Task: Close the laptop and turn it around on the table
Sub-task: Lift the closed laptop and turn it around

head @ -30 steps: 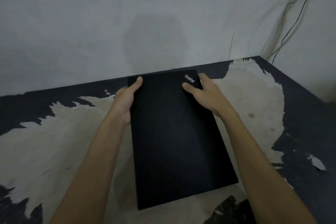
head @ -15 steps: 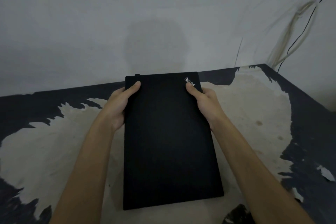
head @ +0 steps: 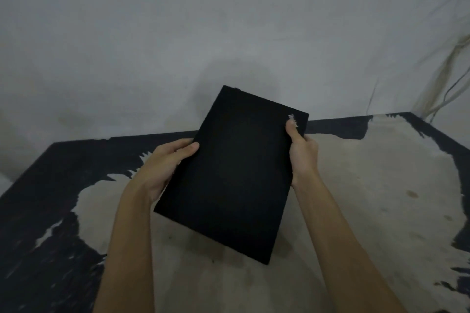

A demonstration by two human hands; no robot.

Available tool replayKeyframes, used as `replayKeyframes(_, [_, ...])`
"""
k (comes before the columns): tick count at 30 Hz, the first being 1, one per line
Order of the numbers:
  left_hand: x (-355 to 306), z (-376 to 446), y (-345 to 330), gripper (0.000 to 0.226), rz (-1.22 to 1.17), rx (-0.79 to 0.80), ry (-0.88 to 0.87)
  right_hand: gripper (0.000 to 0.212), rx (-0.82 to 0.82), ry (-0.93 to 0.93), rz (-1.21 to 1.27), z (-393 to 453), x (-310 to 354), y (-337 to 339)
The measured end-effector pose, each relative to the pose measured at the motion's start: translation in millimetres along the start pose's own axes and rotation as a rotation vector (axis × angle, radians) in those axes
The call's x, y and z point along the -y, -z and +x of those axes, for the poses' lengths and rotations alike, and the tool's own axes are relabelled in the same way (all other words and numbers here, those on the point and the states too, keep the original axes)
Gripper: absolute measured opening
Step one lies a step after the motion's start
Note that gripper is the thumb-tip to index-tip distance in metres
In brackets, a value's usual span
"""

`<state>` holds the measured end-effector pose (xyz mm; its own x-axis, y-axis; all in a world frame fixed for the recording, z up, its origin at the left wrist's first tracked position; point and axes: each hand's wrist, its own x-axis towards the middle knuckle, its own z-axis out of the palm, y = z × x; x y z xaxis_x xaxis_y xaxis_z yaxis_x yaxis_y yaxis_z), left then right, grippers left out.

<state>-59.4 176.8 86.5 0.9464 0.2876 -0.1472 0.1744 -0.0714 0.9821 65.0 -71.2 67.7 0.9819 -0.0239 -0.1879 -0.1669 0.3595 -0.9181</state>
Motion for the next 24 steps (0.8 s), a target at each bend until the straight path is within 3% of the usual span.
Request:
replayKeyframes(4, [8.4, -5.5, 31.4, 0.019, 0.058, -0.165, 0.007, 0.039, -0.111, -0.012, 0.108, -5.9, -15.4, -15.8])
replayKeyframes(9, [18.7, 1.5, 34.2, 0.014, -0.077, -0.344, -0.033, 0.025, -0.261, -0.014, 0.21, -9.0, -31.4, -32.0])
replayKeyframes(14, [28.3, 21.6, 10.2, 0.047, -0.181, -0.547, -0.081, 0.027, -0.353, -0.02, 0.266, -14.1, -43.7, -42.6])
replayKeyframes(19, [30.0, 28.9, -18.9, 0.079, -0.191, -0.567, -0.135, 0.031, -0.427, -0.042, 0.336, -10.9, -43.4, -41.4])
replayKeyframes(24, [31.7, 28.4, -47.1, 0.087, -0.228, -0.493, -0.18, 0.03, -0.493, -0.024, 0.39, -5.9, -38.6, -34.4])
